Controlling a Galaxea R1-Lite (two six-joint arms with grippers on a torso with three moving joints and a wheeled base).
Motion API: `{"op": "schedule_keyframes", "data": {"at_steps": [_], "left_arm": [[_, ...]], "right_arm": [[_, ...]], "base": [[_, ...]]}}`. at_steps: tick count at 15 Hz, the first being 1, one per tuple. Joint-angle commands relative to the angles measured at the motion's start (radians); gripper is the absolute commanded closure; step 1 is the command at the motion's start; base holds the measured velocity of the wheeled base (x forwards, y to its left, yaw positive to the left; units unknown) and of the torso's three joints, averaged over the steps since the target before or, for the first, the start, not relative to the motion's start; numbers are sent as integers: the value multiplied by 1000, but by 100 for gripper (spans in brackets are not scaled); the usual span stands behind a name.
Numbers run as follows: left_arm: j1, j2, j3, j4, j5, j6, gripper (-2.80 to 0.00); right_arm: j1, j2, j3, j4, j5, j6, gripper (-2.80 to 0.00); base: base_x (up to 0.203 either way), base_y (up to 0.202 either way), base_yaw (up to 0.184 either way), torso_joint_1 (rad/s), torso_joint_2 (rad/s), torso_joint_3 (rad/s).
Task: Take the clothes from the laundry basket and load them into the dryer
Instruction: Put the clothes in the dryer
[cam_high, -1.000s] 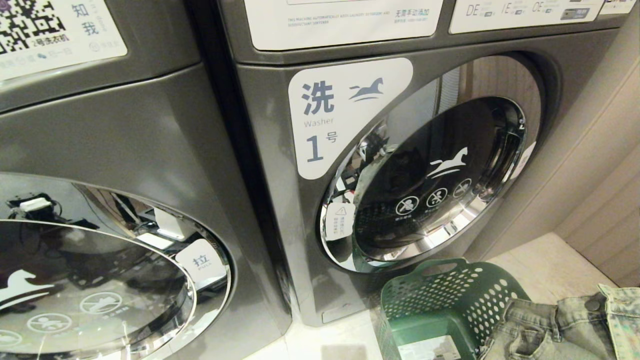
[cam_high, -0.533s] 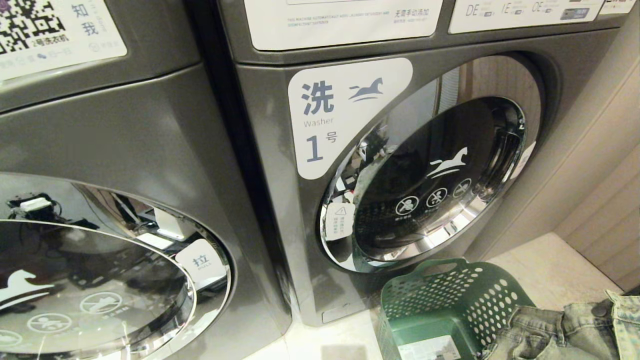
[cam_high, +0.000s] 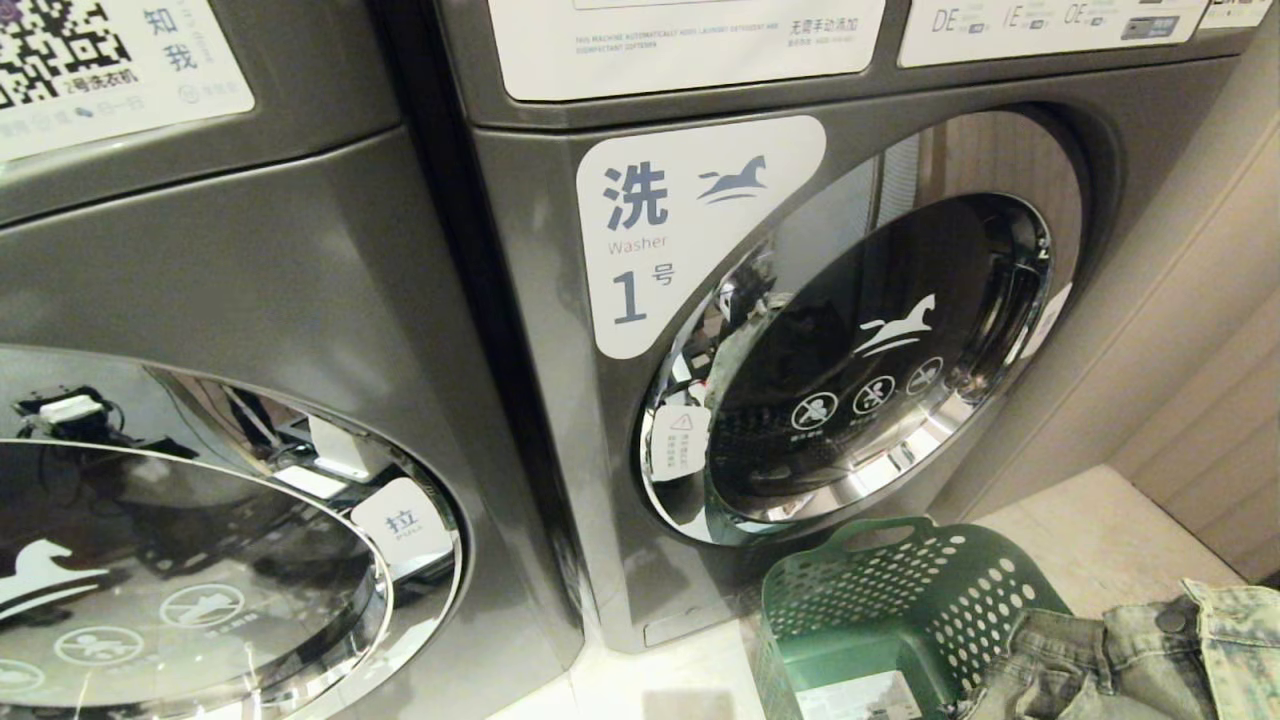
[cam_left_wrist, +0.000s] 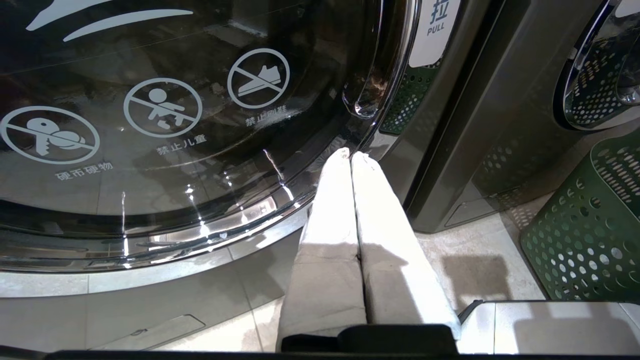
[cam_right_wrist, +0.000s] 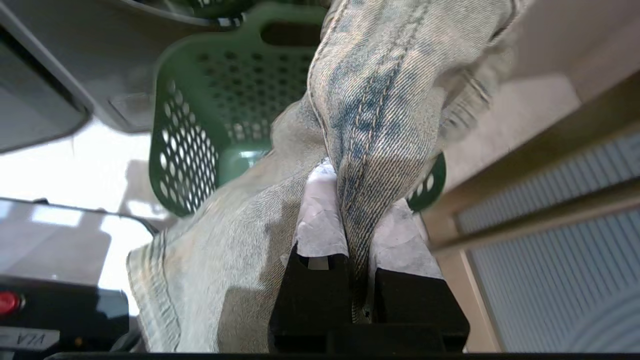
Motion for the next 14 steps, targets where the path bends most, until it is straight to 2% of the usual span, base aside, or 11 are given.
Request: {"op": "schedule_keyframes", "data": {"at_steps": [1,4,7,12,14], "left_arm": [[0,0,0,1,0,0,0],[0,0,0,1,0,0,0],[0,0,0,1,0,0,0],[0,0,0,1,0,0,0],[0,0,0,1,0,0,0]], "right_arm": [[19,-75,0,-1,0,-2,0],[21,-256,0,-2,3,-3,0],[21,-258,0,-2,1,14,0],[21,-258,0,-4,-7,111,0],[21,-258,0,-4,-12,120,0]], "base": [[0,0,0,0,0,0],[0,0,0,0,0,0],[0,0,0,0,0,0],[0,0,0,0,0,0],[0,0,0,0,0,0]]}}
